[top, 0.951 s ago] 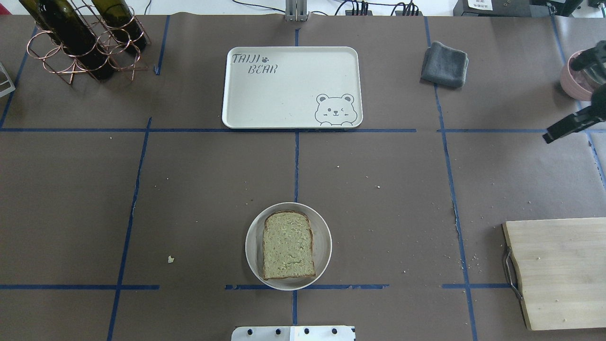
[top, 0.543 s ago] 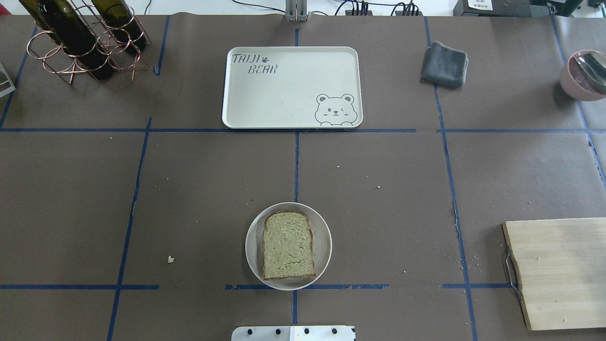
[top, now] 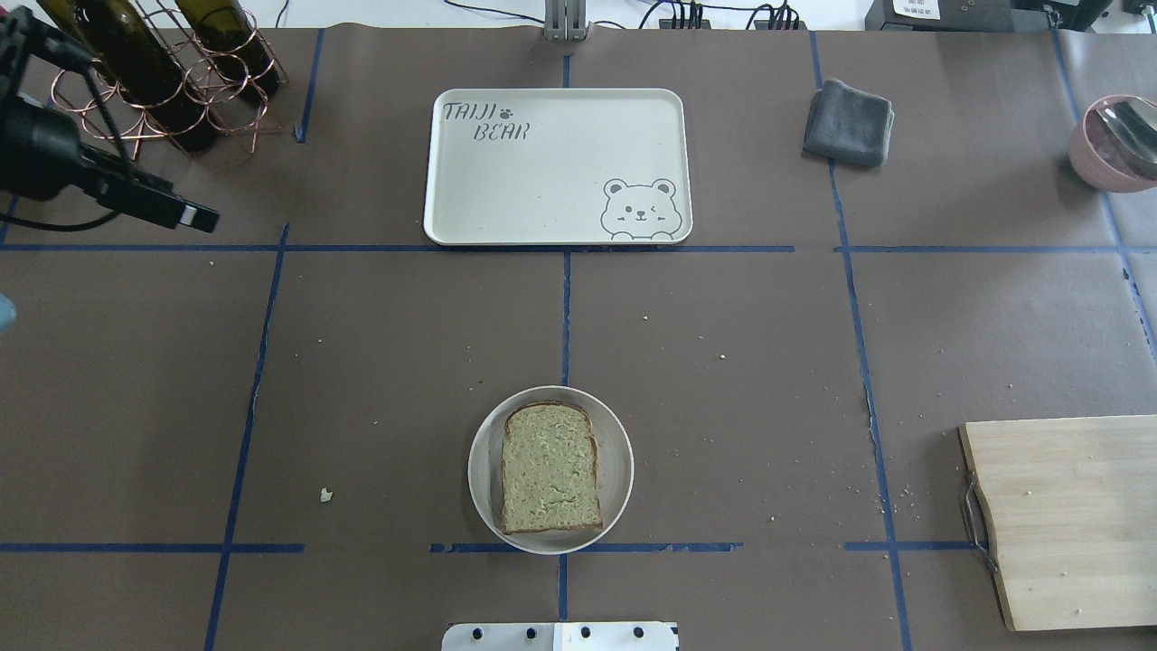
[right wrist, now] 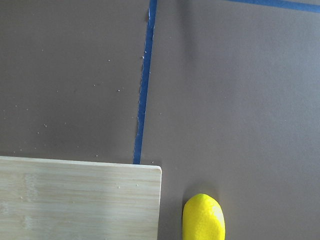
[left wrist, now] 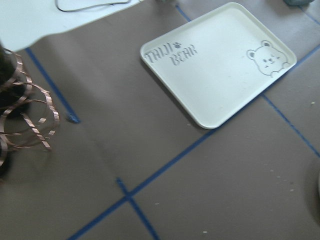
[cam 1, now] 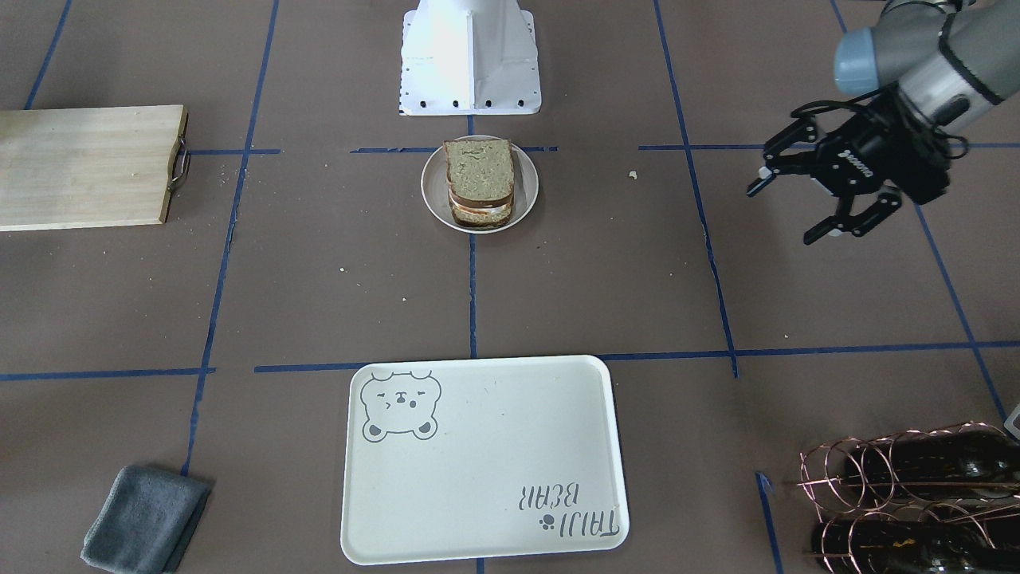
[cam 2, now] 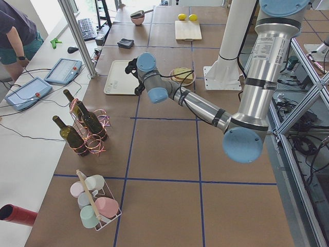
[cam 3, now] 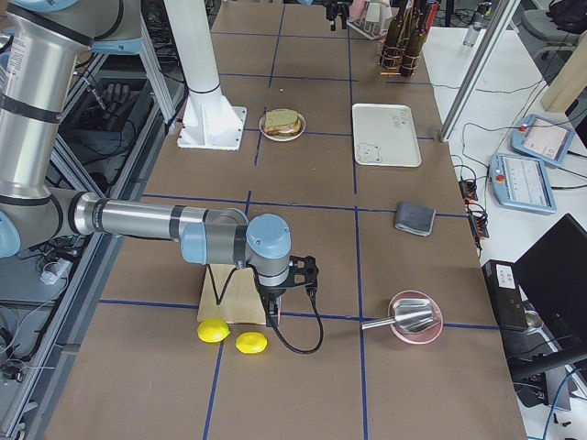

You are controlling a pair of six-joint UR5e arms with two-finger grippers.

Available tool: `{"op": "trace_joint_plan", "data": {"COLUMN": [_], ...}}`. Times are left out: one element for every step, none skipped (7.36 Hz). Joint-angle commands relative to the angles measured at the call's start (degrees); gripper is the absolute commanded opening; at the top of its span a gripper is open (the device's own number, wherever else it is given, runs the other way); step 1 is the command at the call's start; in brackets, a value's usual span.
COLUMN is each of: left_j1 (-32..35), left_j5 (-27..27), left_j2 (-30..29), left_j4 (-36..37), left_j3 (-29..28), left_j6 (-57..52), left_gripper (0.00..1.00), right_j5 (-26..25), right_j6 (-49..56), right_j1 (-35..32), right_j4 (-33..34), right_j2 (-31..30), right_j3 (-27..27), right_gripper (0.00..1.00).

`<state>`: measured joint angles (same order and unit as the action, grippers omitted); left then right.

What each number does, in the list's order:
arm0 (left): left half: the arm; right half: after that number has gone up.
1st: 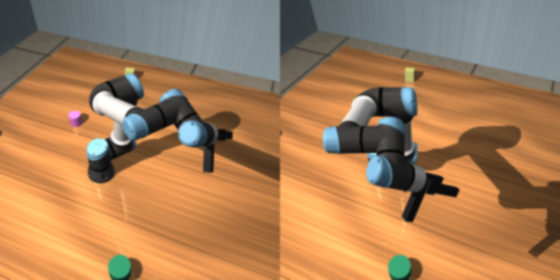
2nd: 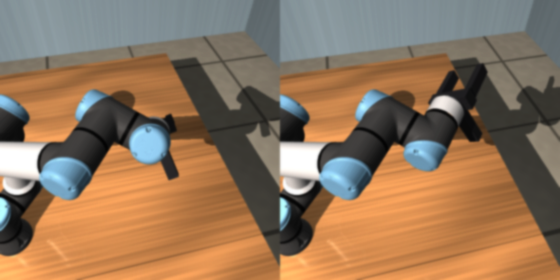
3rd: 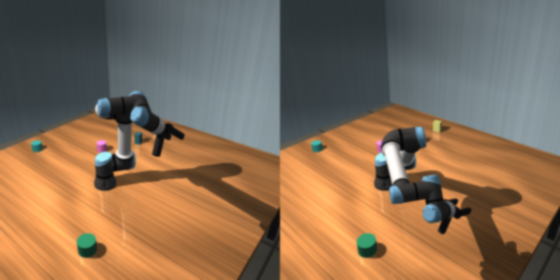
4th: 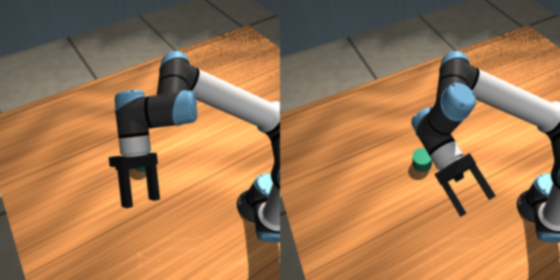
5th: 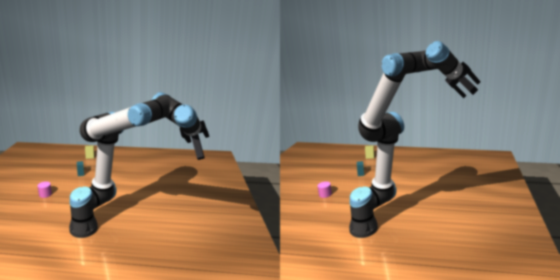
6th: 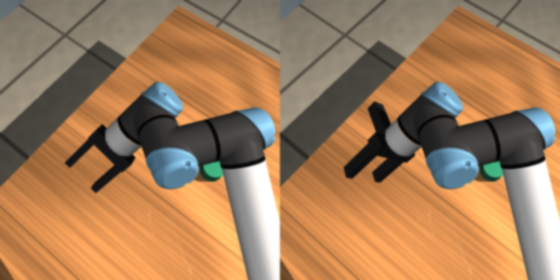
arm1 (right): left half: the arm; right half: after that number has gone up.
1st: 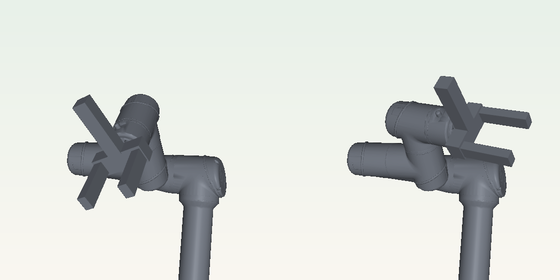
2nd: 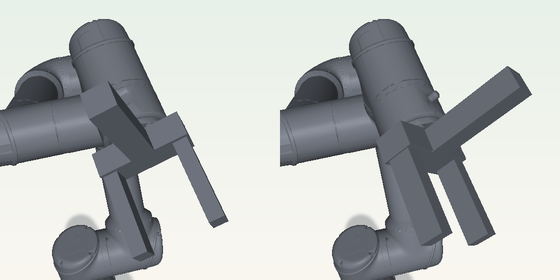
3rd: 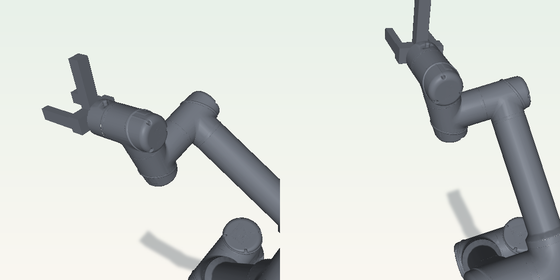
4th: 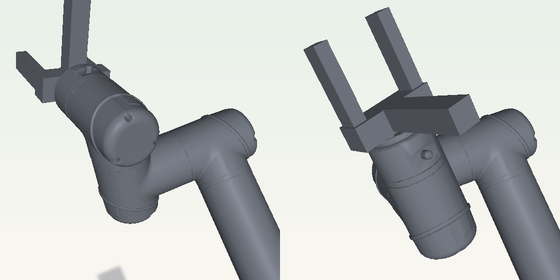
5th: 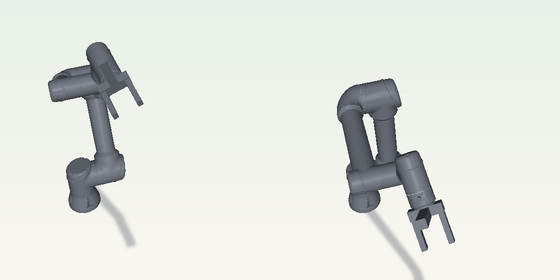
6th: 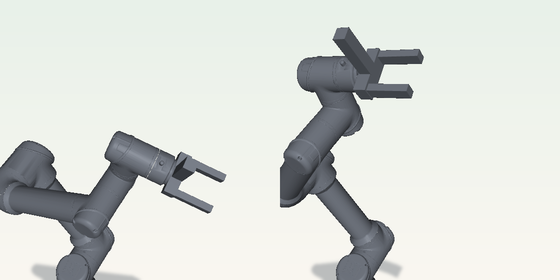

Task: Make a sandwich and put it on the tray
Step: 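Reach the left gripper to the plate rim nearest it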

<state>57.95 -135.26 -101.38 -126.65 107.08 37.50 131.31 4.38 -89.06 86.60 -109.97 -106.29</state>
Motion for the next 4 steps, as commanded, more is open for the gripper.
{"op": "trace_joint_plan", "data": {"left_j1": [-11.6,-16.9,-22.0,-25.8], "left_j5": [12.8,19.6,25.9,29.6], "left_j2": [-1.6,-2.6,-3.6,-3.9], "left_j4": [1.4,3.3,3.5,3.4], "left_j3": [1.2,1.2,0.5,0.4], "left_j6": [15.5,22.8,30.4,35.0], "left_gripper": [1.0,0.99,0.88,0.78], "right_j5": [0.1,0.1,0.0,0.1], "right_j6": [-0.1,-0.1,-0.2,-0.2], "right_j1": [-0.1,-0.1,-0.1,-0.1], "right_j4": [0.0,0.0,0.0,0.0], "right_j2": [0.0,-0.1,-0.1,-0.1], "right_j3": [0.2,0.2,0.2,0.3], "right_gripper": [1.0,1.0,1.0,1.0]}}
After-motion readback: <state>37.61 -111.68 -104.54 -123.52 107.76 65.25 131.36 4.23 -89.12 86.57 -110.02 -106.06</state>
